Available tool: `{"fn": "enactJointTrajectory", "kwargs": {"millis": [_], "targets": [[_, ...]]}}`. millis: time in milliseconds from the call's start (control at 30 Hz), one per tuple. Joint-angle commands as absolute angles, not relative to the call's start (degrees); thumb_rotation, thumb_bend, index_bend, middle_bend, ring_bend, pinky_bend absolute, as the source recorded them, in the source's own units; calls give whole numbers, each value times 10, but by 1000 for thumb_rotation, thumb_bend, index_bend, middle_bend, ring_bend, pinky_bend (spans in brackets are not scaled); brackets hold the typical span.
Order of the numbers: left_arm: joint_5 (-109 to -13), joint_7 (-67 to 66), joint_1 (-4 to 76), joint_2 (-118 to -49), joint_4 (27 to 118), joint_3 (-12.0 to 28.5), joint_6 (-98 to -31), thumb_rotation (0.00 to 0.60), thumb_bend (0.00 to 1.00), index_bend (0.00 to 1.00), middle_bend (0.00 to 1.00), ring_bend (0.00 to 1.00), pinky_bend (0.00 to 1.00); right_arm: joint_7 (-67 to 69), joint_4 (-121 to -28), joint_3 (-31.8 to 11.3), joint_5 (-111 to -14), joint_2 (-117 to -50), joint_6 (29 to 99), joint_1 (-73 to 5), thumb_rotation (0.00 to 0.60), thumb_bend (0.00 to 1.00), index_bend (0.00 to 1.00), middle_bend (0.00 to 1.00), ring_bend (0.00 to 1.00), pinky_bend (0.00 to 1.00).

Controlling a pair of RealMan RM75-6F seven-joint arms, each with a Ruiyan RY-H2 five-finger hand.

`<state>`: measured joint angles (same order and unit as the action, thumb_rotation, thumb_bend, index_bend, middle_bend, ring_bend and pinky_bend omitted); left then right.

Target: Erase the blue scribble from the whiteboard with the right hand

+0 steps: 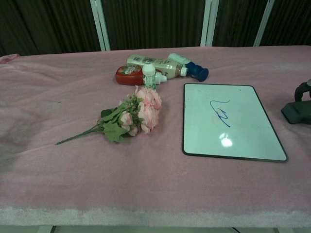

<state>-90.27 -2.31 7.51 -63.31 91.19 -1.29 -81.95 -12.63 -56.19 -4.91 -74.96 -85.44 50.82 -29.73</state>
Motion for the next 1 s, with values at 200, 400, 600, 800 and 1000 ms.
{"fn": "enactJointTrajectory", "kwargs": {"millis": [200,400,600,800,1000], "targets": [[-906,-22,75,-633,911,-15,-818,600,398,0,0,0,89,-137,-540,-54,-748,-874,525,-299,600,382,653,480,459,572],[-910,-19,75,-632,910,-16,-820,600,397,0,0,0,89,-145,-509,-59,-753,-900,547,-302,600,382,848,643,633,746],[-911,-17,76,-632,909,-16,-820,600,398,0,0,2,89,-135,-486,-59,-765,-915,565,-303,600,382,929,714,708,824],[-911,-15,75,-632,908,-16,-823,600,398,0,0,6,89,-125,-479,-62,-767,-917,571,-303,600,382,933,725,722,839],[-912,-15,73,-632,908,-17,-824,600,398,0,0,8,89,-72,-499,-73,-763,-908,558,-307,600,384,941,748,752,870]]}}
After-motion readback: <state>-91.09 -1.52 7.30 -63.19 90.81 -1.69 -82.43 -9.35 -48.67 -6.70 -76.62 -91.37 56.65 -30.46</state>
